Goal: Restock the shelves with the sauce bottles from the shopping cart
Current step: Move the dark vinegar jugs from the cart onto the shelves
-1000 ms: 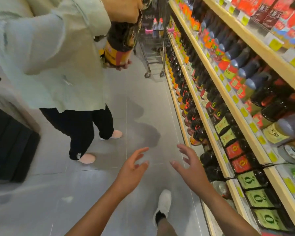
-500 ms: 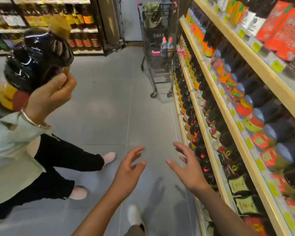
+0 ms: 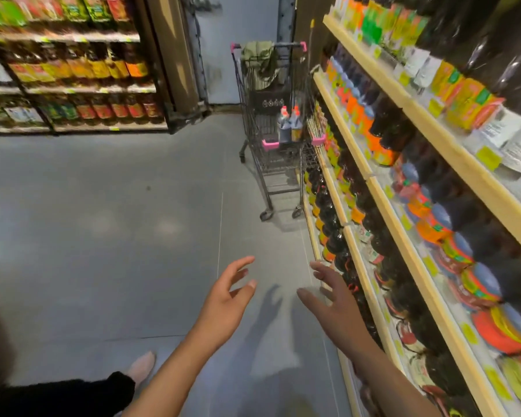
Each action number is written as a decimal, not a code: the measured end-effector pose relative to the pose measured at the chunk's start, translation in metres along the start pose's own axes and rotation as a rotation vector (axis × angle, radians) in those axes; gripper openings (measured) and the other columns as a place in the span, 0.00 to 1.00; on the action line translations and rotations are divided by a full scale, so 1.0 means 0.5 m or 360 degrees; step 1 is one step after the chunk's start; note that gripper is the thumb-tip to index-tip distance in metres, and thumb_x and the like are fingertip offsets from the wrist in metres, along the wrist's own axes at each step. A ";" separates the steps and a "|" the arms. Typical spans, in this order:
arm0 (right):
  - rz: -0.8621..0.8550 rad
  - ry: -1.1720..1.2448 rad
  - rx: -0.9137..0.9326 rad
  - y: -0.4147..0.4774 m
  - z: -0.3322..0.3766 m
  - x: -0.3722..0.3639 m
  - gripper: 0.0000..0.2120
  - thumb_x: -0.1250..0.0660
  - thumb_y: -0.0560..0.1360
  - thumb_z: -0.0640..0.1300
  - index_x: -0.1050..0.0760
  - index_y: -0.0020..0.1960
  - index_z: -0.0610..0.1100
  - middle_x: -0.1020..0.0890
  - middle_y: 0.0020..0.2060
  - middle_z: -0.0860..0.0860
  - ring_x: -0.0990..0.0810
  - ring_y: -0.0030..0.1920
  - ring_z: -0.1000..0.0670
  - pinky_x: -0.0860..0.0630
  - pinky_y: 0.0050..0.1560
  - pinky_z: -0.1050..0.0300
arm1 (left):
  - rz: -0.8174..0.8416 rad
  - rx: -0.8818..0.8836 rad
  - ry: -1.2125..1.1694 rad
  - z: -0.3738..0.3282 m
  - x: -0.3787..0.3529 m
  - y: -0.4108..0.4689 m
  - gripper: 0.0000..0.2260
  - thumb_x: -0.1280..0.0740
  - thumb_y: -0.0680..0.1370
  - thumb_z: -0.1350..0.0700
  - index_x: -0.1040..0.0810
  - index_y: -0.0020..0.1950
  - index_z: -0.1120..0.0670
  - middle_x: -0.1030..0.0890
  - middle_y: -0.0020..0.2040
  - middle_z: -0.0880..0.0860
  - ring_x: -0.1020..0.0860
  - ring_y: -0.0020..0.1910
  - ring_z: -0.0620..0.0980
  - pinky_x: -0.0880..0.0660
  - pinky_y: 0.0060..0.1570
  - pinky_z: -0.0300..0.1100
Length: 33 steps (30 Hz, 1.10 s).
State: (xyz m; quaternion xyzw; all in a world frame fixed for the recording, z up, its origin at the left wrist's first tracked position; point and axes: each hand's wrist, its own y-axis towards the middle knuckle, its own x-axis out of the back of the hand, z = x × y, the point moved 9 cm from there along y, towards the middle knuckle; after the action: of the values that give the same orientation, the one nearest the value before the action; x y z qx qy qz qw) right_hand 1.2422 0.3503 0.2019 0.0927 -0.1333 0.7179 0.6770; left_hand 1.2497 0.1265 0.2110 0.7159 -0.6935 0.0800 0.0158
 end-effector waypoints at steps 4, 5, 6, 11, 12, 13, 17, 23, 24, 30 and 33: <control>-0.0013 0.0009 0.0004 0.202 -0.005 0.022 0.26 0.27 0.75 0.49 0.30 0.70 0.56 0.28 0.67 0.65 0.29 0.66 0.66 0.32 0.66 0.63 | 0.0020 -0.0012 0.0007 -0.013 -0.016 0.214 0.18 0.35 0.81 0.64 0.24 0.64 0.43 0.23 0.67 0.46 0.28 0.71 0.42 0.29 0.55 0.26; -0.0018 0.0018 0.0012 0.255 -0.007 0.030 0.26 0.27 0.75 0.49 0.30 0.70 0.57 0.28 0.66 0.65 0.30 0.66 0.67 0.32 0.65 0.63 | 0.0009 -0.0017 0.0005 -0.016 -0.022 0.268 0.18 0.35 0.81 0.64 0.24 0.65 0.43 0.23 0.67 0.46 0.28 0.70 0.42 0.28 0.55 0.26; -0.0019 0.0030 0.0019 0.308 -0.009 0.037 0.26 0.27 0.75 0.49 0.30 0.70 0.57 0.28 0.66 0.66 0.30 0.66 0.67 0.32 0.65 0.63 | -0.0004 -0.0017 -0.0001 -0.020 -0.028 0.319 0.18 0.35 0.81 0.64 0.24 0.65 0.44 0.22 0.67 0.46 0.28 0.70 0.42 0.28 0.54 0.26; 0.0034 0.0072 0.0029 0.588 -0.017 0.079 0.24 0.27 0.75 0.50 0.29 0.68 0.59 0.28 0.64 0.71 0.30 0.66 0.67 0.31 0.66 0.62 | -0.0096 -0.0001 -0.0013 -0.047 -0.052 0.565 0.18 0.35 0.81 0.65 0.24 0.64 0.45 0.23 0.67 0.46 0.27 0.69 0.40 0.28 0.52 0.25; 0.0050 0.0076 0.0035 0.643 -0.014 0.084 0.24 0.27 0.75 0.49 0.29 0.68 0.59 0.28 0.65 0.69 0.29 0.66 0.67 0.31 0.66 0.61 | -0.0109 -0.0003 -0.0011 -0.054 -0.053 0.612 0.18 0.35 0.81 0.66 0.24 0.64 0.45 0.23 0.67 0.46 0.27 0.69 0.40 0.28 0.52 0.25; 0.0067 0.0076 0.0032 0.696 -0.011 0.089 0.24 0.27 0.76 0.49 0.30 0.68 0.58 0.28 0.65 0.67 0.29 0.66 0.67 0.31 0.67 0.61 | -0.0126 0.0001 -0.0007 -0.061 -0.052 0.658 0.18 0.35 0.81 0.66 0.25 0.64 0.45 0.23 0.67 0.46 0.27 0.68 0.41 0.28 0.52 0.25; 0.0110 0.0079 -0.0009 0.890 -0.003 0.106 0.22 0.27 0.76 0.51 0.29 0.67 0.61 0.26 0.64 0.65 0.29 0.65 0.67 0.31 0.67 0.61 | -0.0205 0.0030 -0.0007 -0.080 -0.043 0.829 0.18 0.35 0.81 0.67 0.25 0.64 0.45 0.23 0.67 0.49 0.25 0.67 0.42 0.28 0.53 0.24; 0.0092 0.0029 -0.0040 1.169 -0.009 0.112 0.21 0.28 0.76 0.50 0.29 0.66 0.62 0.25 0.64 0.60 0.28 0.65 0.65 0.30 0.65 0.60 | -0.0251 0.0032 -0.0024 -0.079 -0.030 1.101 0.18 0.35 0.81 0.67 0.25 0.65 0.47 0.23 0.66 0.49 0.25 0.66 0.44 0.28 0.54 0.24; 0.0097 0.0006 -0.0042 1.215 -0.013 0.110 0.21 0.28 0.76 0.50 0.29 0.66 0.62 0.25 0.64 0.61 0.29 0.65 0.65 0.30 0.66 0.60 | -0.0252 0.0035 -0.0029 -0.075 -0.026 1.149 0.18 0.35 0.81 0.67 0.25 0.65 0.47 0.23 0.66 0.48 0.25 0.66 0.45 0.28 0.54 0.24; 0.0032 -0.0106 -0.0180 1.483 -0.038 0.099 0.21 0.28 0.77 0.47 0.27 0.68 0.55 0.25 0.66 0.56 0.27 0.67 0.57 0.29 0.71 0.50 | -0.0140 0.0071 -0.0058 -0.063 -0.010 1.441 0.19 0.35 0.81 0.66 0.25 0.62 0.42 0.23 0.64 0.42 0.26 0.68 0.46 0.28 0.54 0.24; -0.0029 -0.0130 -0.0265 1.596 -0.046 0.107 0.20 0.28 0.76 0.48 0.26 0.66 0.58 0.25 0.64 0.57 0.26 0.66 0.55 0.27 0.69 0.49 | -0.0045 0.0097 -0.0023 -0.069 -0.019 1.578 0.18 0.35 0.81 0.65 0.25 0.61 0.41 0.23 0.63 0.40 0.26 0.67 0.47 0.30 0.54 0.23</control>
State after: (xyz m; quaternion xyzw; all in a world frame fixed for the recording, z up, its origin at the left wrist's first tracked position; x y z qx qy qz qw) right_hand 0.4445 0.3702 0.1443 0.0664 -0.2191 0.6937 0.6829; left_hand 0.4610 0.1109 0.1740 0.7264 -0.6806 0.0956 -0.0100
